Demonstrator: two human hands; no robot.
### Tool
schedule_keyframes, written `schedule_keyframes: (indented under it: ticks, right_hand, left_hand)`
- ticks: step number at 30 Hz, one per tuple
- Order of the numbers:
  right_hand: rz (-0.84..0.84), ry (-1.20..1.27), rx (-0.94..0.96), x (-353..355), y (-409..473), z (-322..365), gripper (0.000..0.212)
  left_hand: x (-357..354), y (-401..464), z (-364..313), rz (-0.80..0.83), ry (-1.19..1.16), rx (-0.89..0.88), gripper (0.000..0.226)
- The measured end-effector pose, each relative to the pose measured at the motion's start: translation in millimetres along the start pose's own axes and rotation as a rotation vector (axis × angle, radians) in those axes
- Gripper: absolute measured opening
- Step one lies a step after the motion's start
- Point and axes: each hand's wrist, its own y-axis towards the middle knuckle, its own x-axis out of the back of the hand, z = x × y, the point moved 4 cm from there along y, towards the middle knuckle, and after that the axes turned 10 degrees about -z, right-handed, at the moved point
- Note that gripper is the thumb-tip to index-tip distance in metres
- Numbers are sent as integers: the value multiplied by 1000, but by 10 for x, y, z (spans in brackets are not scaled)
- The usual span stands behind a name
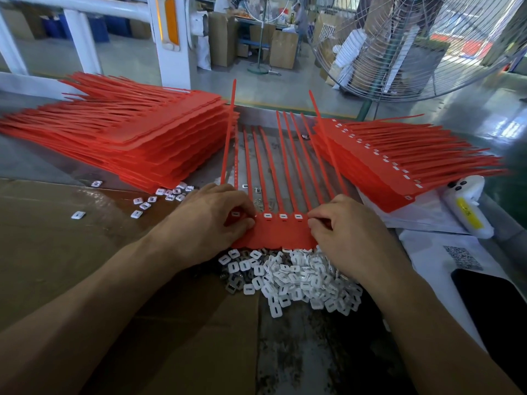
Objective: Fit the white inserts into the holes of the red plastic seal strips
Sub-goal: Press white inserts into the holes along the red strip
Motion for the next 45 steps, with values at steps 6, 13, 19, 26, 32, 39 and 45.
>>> schedule_keyframes:
  ticks: [6,13,19,26,32,39,45]
  right_hand:
    - [16,155,-5,76,-5,15,9]
    - [300,372,129,208,-82,117,6]
    - [446,375,137,239,-116,89,10]
    - [451,341,141,213,-112,82,9]
    - [443,347,135,181,-119,85,7]
    - [402,284,174,147,-116,107,9]
    - [296,477,85,191,-85,104,9]
  left_hand:
    - [-4,0,-3,12,-2,6,22]
    - [6,-17,-8,11,-9,11,21]
    - [8,-19,-10,11,-12,15,21]
    - [3,-16,-12,10,-3,14,22]
    - [2,-17,-8,17,2,15,23]
    - [4,-15,-11,18,5,11,23]
    - [9,-19,-10,13,8,6,24]
